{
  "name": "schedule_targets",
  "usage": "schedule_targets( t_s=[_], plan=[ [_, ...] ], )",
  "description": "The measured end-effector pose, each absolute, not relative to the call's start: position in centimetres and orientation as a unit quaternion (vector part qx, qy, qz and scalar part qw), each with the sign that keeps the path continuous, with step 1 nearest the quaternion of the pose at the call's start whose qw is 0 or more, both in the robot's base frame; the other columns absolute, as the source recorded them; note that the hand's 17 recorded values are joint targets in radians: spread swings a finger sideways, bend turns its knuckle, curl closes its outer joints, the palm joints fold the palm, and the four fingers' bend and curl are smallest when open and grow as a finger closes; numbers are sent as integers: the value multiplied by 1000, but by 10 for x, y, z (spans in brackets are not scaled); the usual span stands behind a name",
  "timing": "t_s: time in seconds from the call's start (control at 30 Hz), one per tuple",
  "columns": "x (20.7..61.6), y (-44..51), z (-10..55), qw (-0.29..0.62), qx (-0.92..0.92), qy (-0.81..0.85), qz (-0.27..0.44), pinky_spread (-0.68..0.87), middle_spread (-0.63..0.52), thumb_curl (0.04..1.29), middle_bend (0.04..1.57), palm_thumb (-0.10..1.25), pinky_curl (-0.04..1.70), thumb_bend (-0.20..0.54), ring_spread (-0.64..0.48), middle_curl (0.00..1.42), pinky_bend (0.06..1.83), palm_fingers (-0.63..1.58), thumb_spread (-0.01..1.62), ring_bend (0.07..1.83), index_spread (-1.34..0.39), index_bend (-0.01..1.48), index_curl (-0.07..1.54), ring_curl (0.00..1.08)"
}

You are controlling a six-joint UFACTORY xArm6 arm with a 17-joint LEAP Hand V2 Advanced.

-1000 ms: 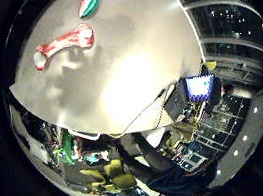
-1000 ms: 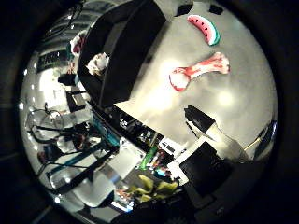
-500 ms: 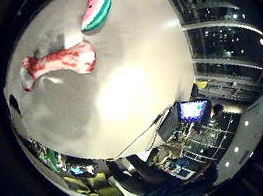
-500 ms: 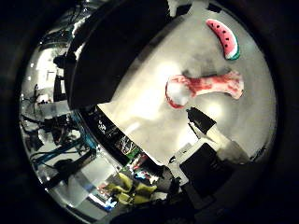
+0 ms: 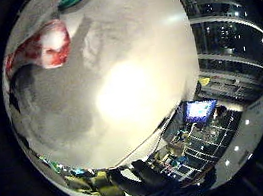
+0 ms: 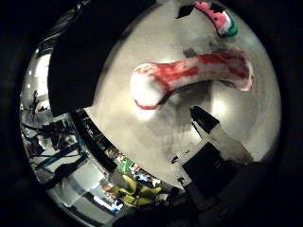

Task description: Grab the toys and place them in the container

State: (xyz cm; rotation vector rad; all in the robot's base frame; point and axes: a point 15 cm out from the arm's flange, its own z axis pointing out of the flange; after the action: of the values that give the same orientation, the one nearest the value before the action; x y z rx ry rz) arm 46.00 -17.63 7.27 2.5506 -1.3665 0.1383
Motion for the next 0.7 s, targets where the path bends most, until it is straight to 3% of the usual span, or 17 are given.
schedule_targets(
  t_s=[0.7],
  plan=[
    [457, -183, 39, 136, 876, -463, 23, 366, -39, 538, 183, 1026, 285, -23, 111, 278, 231, 290, 859, 166, -541, 460, 424, 164]
  ],
)
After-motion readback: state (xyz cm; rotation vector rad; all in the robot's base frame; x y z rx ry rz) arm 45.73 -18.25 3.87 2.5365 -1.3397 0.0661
